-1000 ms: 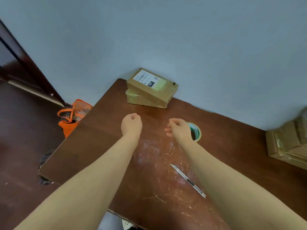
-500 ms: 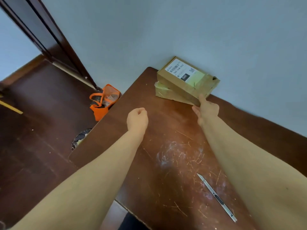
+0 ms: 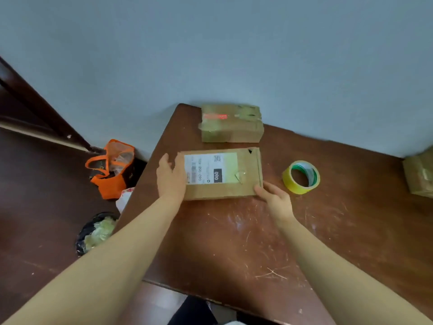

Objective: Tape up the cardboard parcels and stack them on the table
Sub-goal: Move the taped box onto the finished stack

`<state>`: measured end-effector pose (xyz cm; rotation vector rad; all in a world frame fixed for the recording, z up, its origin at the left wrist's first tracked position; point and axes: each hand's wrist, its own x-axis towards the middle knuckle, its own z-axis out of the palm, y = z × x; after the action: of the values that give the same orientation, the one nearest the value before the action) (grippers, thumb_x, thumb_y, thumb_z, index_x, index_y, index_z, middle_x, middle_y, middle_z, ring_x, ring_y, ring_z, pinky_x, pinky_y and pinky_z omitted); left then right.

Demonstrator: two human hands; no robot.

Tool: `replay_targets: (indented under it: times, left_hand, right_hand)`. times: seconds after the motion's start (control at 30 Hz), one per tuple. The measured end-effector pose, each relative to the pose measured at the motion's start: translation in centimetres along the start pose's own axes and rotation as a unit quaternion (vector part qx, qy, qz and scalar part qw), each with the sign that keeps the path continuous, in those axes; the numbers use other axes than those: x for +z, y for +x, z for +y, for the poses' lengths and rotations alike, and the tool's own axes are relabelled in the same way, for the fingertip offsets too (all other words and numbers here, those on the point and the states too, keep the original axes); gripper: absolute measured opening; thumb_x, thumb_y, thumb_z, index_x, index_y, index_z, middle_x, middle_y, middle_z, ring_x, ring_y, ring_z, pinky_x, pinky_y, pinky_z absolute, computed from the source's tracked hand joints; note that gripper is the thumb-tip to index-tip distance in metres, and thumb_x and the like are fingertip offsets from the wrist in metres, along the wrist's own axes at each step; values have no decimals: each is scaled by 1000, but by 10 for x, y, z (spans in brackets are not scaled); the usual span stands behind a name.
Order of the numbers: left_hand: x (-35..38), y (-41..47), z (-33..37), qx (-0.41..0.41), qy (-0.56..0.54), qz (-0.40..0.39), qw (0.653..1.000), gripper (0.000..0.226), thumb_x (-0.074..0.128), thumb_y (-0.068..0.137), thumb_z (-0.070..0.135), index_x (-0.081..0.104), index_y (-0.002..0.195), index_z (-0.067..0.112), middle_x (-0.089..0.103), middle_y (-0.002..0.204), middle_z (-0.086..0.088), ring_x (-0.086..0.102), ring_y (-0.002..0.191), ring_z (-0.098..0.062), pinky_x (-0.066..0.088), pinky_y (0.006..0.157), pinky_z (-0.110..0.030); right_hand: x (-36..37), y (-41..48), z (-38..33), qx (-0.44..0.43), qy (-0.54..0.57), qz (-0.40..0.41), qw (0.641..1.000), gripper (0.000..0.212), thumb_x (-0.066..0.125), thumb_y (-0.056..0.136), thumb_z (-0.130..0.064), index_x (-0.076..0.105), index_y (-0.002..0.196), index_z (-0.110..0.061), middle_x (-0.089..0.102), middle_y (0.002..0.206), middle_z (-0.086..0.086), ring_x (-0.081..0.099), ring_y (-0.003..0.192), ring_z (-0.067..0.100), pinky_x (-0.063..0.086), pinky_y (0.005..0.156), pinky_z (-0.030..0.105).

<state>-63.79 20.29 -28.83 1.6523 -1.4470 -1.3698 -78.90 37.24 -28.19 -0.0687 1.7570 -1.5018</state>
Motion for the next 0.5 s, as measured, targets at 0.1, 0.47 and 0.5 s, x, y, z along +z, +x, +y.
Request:
replay_targets:
  times: [0.1,0.47,0.5]
  left_hand:
    - [-8,-6,-27,-23,112,-109,988,74,53,90,48,22,150,18,39,147,-5,39,133,-22,31,100,-31]
    - [3,-56,-50,38,328,-137,934,78,59,88,32,16,151,17,24,151,-15,31,136,-31,29,108,-41]
    - [7,-62,-49,79,367,-114,920,75,60,88,32,21,150,18,20,152,-15,25,139,-31,24,110,-42]
  right_hand:
    - [-11,-20,31,34,-27,6,999,36,60,89,0,56,124,4,66,100,6,64,84,14,55,64,17]
    - [-52,-40,76,29,-262,3,965,30,59,92,-26,65,119,-12,69,90,5,67,80,19,58,73,36]
    - [-55,-41,76,17,-299,13,954,34,59,92,-30,63,122,-14,69,102,3,67,90,19,57,78,36]
